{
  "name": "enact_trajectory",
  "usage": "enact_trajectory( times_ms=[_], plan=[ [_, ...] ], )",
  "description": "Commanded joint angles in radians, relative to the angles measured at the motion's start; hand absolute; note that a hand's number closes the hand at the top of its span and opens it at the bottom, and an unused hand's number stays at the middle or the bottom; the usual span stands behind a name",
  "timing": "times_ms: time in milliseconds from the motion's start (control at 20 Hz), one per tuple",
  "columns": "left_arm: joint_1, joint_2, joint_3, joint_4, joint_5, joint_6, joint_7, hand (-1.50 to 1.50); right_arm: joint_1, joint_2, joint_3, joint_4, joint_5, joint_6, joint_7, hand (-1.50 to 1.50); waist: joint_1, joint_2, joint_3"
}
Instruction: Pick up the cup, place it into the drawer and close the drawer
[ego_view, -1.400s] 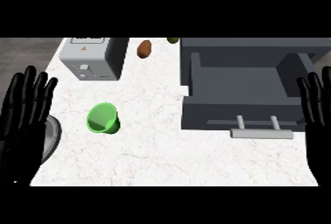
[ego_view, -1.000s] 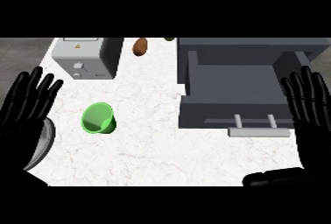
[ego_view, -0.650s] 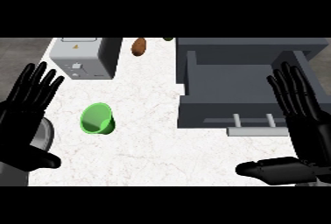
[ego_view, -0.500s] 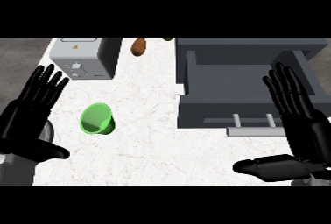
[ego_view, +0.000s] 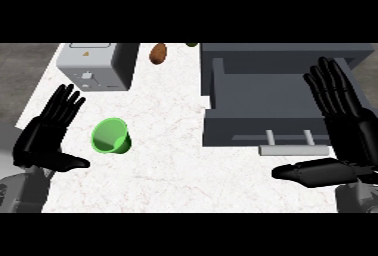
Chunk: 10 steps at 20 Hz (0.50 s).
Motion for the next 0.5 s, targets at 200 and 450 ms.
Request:
enact_trajectory(
  times_ms=[200, 450],
  plan=[
    [-0.083, 0.002, -0.002, 0.378, -0.177, 0.027, -0.267, -1.50, -0.019, -0.005, -0.018, 0.014, 0.014, 0.011, -0.004, -1.50, -0.004, 0.001, 0.000],
    [-0.200, 0.054, 0.020, 0.658, -0.233, 0.016, -0.410, -1.50, -0.069, -0.019, -0.047, -0.013, -0.029, 0.013, 0.076, -1.50, -0.009, 0.002, -0.001]
  ],
)
